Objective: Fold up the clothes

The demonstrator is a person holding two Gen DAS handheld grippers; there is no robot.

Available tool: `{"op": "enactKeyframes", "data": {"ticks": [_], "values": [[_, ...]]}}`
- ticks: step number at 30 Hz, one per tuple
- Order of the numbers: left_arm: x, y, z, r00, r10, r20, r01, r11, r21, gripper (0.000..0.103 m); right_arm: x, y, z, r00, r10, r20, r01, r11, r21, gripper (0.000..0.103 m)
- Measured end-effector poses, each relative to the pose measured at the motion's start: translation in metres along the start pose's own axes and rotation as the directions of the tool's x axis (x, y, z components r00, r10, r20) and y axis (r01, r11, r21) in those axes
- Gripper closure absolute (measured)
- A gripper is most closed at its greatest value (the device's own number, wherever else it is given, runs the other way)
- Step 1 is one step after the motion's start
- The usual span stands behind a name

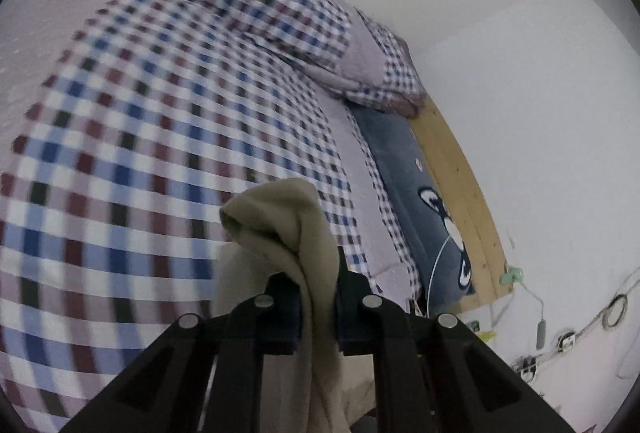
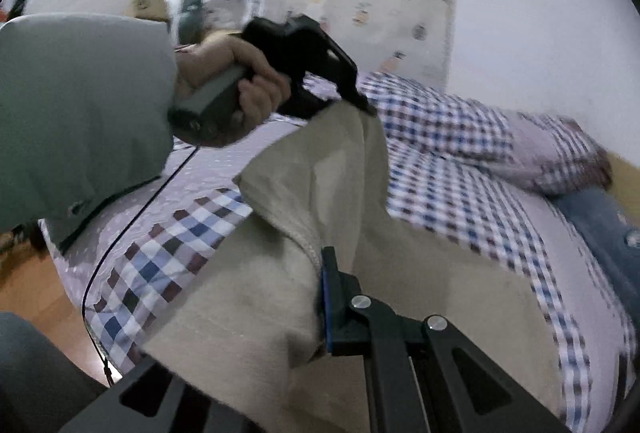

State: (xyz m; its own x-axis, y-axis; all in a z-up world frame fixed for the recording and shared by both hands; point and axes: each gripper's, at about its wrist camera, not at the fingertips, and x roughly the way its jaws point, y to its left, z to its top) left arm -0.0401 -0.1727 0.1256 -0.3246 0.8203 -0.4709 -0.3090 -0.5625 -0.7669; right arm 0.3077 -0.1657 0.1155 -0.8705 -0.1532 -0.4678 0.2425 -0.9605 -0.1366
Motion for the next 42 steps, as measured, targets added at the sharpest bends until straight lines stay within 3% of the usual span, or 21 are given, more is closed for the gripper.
{"op": "enactKeyframes", "data": {"ticks": [7,13,17,21,25,29,32,34,36,38,42], "values": [[0.06,-0.065,-0.003,0.998,0.018,-0.056,-0.016,0.999,0.028,0.092,-0.033,-0.058,-0.023,0.996,-0.082,-0.039,0.087,0.984,0.155,0.1],[0.139,-0.117,-0.008,0.992,0.039,-0.123,-0.035,0.999,0.037,0.092,-0.054,-0.119,-0.043,0.988,-0.137,-0.074,0.153,0.948,0.28,0.1],[0.202,-0.125,-0.019,0.978,0.096,-0.182,-0.094,0.995,0.019,0.092,-0.067,-0.155,-0.064,0.981,-0.161,-0.111,0.191,0.918,0.348,0.1],[0.265,-0.115,-0.031,0.955,0.174,-0.241,-0.184,0.983,-0.019,0.092,-0.065,-0.191,-0.092,0.974,-0.138,-0.178,0.205,0.872,0.444,0.1],[0.296,-0.113,-0.041,0.944,0.208,-0.255,-0.221,0.975,-0.022,0.092,-0.064,-0.219,-0.115,0.97,-0.105,-0.218,0.208,0.822,0.53,0.1],[0.308,-0.106,-0.047,0.934,0.232,-0.273,-0.251,0.967,-0.035,0.091,-0.057,-0.234,-0.133,0.964,-0.072,-0.256,0.21,0.797,0.566,0.099],[0.311,-0.108,-0.047,0.951,0.177,-0.253,-0.202,0.977,-0.075,0.078,-0.05,-0.24,-0.145,0.956,-0.053,-0.288,0.22,0.776,0.59,0.092],[0.306,-0.116,-0.045,0.973,0.094,-0.211,-0.117,0.988,-0.099,0.047,-0.054,-0.247,-0.151,0.959,-0.047,-0.279,0.216,0.76,0.613,0.08],[0.3,-0.123,-0.044,0.984,0.034,-0.173,-0.051,0.994,-0.098,0.033,-0.064,-0.255,-0.158,0.969,-0.046,-0.243,0.199,0.73,0.654,0.073],[0.297,-0.127,-0.044,0.987,0.004,-0.162,-0.019,0.995,-0.093,0.03,-0.074,-0.264,-0.168,0.979,-0.02,-0.201,0.162,0.669,0.726,0.071],[0.284,-0.128,-0.048,0.987,0.034,-0.155,-0.043,0.997,-0.059,0.029,-0.086,-0.281,-0.192,0.986,0.011,-0.169,0.136,0.546,0.827,0.064]]}}
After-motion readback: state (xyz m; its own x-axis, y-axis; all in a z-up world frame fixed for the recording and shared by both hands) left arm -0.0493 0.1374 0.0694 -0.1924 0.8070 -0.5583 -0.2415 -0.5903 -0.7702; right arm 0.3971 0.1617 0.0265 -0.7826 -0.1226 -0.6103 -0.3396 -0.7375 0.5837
